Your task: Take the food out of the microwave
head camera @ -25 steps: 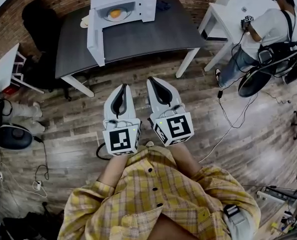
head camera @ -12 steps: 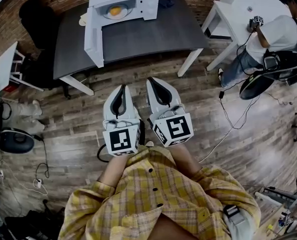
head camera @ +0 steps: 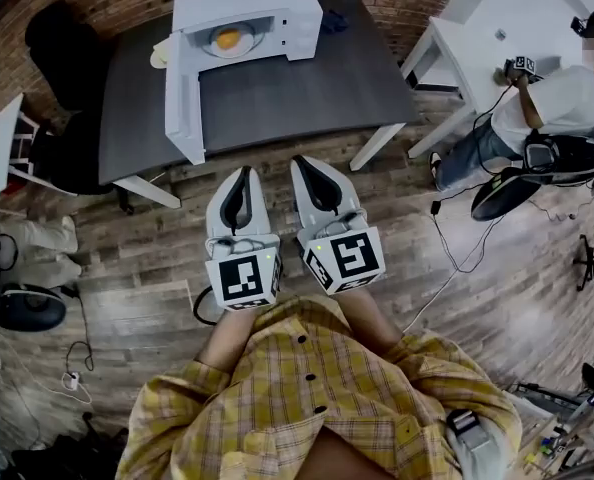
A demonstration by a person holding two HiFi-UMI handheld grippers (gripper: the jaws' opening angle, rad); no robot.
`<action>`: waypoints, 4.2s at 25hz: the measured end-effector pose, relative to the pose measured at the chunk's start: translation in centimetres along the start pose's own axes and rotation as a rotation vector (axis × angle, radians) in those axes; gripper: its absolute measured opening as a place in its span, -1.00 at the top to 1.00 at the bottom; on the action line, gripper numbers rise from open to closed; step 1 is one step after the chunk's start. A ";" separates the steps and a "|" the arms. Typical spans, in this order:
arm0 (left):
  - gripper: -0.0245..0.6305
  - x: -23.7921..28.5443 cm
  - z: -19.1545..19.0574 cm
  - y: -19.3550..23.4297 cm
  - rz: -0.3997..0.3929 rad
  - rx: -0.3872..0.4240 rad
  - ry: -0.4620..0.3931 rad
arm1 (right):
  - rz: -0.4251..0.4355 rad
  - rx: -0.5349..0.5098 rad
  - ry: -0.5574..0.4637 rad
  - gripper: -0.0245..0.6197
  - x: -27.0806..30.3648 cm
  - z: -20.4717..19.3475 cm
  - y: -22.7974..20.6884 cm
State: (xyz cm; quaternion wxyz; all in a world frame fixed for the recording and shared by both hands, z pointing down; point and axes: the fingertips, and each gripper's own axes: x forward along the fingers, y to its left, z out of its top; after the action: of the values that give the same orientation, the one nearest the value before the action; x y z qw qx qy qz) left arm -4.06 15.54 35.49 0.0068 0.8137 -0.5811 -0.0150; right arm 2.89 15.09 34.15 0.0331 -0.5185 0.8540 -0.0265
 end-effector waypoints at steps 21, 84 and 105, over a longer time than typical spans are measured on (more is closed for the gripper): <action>0.93 16.3 1.5 8.9 -0.029 -0.049 0.011 | -0.016 -0.005 0.021 0.92 17.8 1.8 -4.8; 0.66 42.2 -17.9 16.8 0.071 -0.856 0.280 | 0.099 0.031 0.153 0.92 35.6 -5.3 -18.0; 0.54 47.8 -32.9 23.2 0.340 -1.725 0.039 | 0.122 0.057 0.214 0.92 38.2 -8.0 -19.6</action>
State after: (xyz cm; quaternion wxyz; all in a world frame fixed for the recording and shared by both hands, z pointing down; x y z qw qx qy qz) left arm -9.41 -37.42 68.25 0.6315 0.4274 -0.4801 -0.4336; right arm 1.98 -27.77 42.55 -0.0420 -0.4586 0.8816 -0.1041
